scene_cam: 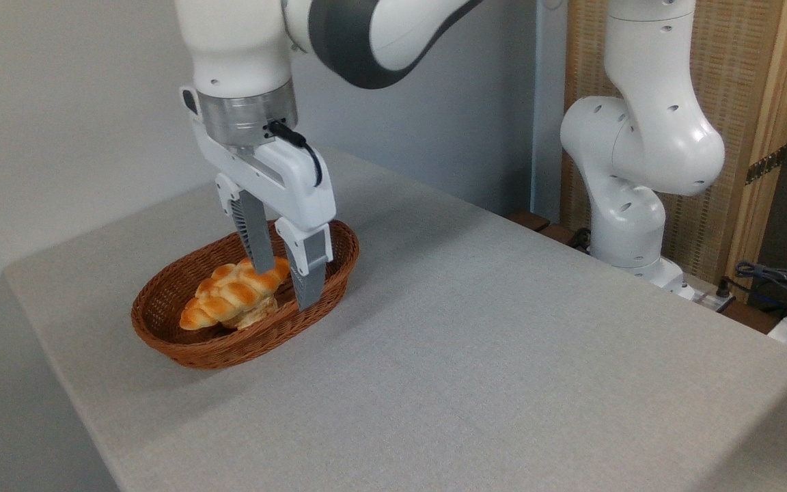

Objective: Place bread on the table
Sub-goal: 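Lower the open gripper into the basket around the braided roll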

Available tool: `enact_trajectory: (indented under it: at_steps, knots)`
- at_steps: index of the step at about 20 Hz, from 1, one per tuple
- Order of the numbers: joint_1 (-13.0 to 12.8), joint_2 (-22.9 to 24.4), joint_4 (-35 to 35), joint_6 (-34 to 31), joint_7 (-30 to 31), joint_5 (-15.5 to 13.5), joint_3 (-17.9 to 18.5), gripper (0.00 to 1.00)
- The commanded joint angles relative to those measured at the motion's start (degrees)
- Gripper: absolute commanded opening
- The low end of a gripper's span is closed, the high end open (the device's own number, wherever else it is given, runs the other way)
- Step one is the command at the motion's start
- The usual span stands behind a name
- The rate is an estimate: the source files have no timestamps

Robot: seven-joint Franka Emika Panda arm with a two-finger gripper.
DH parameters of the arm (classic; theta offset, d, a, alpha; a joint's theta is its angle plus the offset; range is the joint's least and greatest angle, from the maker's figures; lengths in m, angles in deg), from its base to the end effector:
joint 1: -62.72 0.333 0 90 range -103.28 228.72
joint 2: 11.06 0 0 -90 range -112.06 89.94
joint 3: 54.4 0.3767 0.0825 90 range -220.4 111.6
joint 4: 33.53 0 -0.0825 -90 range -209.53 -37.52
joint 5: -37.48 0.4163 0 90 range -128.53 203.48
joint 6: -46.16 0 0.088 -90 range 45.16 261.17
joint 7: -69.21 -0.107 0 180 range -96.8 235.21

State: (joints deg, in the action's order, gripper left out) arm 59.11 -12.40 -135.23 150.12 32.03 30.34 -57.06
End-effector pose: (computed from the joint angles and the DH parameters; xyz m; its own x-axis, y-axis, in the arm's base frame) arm 0.6006 -0.0760 0.5892 0.7455 -0.6610 0.0852 -0.6665 -0.7402 0.0887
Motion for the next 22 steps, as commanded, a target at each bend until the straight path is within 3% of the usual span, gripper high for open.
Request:
enact_trajectory:
  at_steps: [1,5,15,22]
  knots:
    - [-0.17,-1.72,0.01,-0.34,5.26,-0.51,-3.39,1.0]
    - [-0.17,-3.31,0.01,-0.08,5.88,-6.83,-4.89,1.0]
    - [-0.52,-7.79,0.1,9.94,8.7,-7.81,-8.41,1.0]
    - [-1.75,-9.64,0.1,11.35,9.66,-7.46,-8.76,1.0]
